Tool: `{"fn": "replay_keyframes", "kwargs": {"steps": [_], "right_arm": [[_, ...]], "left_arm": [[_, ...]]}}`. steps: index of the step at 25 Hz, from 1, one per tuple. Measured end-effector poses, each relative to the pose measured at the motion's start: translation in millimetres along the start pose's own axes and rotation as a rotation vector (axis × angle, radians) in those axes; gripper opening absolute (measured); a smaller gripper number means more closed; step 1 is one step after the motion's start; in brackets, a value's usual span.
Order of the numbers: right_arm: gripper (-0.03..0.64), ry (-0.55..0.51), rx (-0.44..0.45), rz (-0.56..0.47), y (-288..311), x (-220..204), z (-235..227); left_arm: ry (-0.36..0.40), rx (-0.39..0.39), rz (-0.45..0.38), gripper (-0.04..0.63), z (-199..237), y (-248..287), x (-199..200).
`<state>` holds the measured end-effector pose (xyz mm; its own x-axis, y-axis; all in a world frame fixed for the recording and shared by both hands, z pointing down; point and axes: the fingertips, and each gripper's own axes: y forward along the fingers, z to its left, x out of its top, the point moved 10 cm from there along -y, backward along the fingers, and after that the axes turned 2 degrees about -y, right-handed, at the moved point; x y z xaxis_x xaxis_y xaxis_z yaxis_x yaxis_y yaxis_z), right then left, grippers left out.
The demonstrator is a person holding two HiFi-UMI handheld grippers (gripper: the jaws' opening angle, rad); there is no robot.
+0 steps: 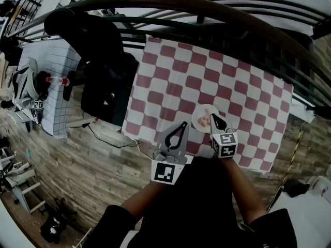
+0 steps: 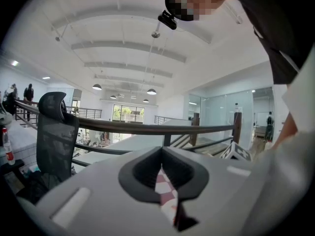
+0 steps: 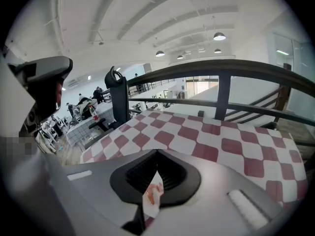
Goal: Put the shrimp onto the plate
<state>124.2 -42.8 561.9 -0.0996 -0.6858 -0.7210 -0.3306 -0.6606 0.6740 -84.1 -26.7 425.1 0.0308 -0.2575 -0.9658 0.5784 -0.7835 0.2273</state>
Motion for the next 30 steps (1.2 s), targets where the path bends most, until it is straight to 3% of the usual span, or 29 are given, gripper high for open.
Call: {"fn": "replay_keyframes", "kwargs": {"steps": [9,18,30], "right_arm": [[-0.002,0.009,-0.028,-0.192,-68,46,35],[-0.002,-0.002,-0.105,-0.401,-135,88,54],[-0.003,-0.041,-0.213,-0.532,-182,96,62]], "left_arm": [[0.033,-0.105,-0.054,0.008,-7,-8,12],[-0.027,-0.197,-0.103,0.007,-24,-3,40],[-0.007,-0.273,-0.125,0.008,-51,2,57]]}}
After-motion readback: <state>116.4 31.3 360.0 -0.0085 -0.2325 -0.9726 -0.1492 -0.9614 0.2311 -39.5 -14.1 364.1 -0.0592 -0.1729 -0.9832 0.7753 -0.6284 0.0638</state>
